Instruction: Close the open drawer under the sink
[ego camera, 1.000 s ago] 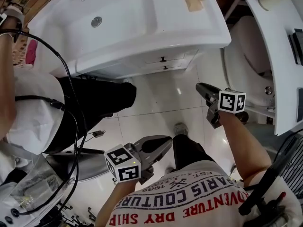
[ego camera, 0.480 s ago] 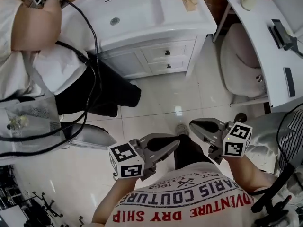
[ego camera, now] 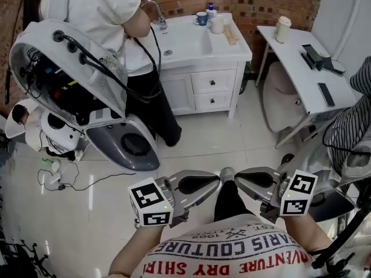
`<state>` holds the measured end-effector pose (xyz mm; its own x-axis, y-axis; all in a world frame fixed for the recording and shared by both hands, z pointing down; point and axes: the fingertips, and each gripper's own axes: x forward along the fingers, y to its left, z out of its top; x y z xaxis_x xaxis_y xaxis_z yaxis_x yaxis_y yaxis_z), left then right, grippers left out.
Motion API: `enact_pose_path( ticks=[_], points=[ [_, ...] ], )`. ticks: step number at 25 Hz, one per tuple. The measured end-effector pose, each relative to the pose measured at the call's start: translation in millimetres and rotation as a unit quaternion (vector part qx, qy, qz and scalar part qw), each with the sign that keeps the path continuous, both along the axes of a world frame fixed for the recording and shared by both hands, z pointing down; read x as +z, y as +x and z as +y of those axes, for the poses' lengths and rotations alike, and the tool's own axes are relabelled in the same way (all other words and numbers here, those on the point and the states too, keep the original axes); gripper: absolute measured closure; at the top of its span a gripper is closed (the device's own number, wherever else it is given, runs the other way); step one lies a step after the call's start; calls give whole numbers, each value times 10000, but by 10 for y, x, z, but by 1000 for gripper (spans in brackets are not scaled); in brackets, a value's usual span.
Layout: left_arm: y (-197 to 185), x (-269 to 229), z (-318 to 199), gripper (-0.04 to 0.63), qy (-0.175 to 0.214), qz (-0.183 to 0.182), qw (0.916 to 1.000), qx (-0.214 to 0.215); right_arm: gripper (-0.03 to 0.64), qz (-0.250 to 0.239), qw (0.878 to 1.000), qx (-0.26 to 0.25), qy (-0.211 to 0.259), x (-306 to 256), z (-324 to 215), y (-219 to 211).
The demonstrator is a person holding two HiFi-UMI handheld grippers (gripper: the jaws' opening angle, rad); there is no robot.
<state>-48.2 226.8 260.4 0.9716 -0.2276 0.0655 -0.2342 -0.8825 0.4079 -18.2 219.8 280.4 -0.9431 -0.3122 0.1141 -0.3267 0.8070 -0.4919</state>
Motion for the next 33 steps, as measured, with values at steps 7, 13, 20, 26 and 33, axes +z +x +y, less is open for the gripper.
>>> enact_pose_path(
  ticks=[7, 13, 20, 26, 33],
  points=[
    [-55, -549, 831, 612, 563, 81, 9982, 189, 609, 4, 9992, 151, 357, -673, 763, -56],
    [-19, -794, 1066, 612, 772, 129, 9969, 105, 609, -13, 9985, -22, 541, -936, 1007, -84],
    [119, -717, 1154, 612, 706, -46, 9975, 44, 609, -93, 9983, -160, 547, -885, 1129, 4],
    [220, -638, 1133, 612, 598, -154, 9981, 5, 609, -162, 9984, -221, 504, -811, 1133, 85],
    [338, -586, 1101, 612, 559, -196, 9982, -6, 609, -196, 9985, -214, 459, -750, 1103, 210]
  ],
)
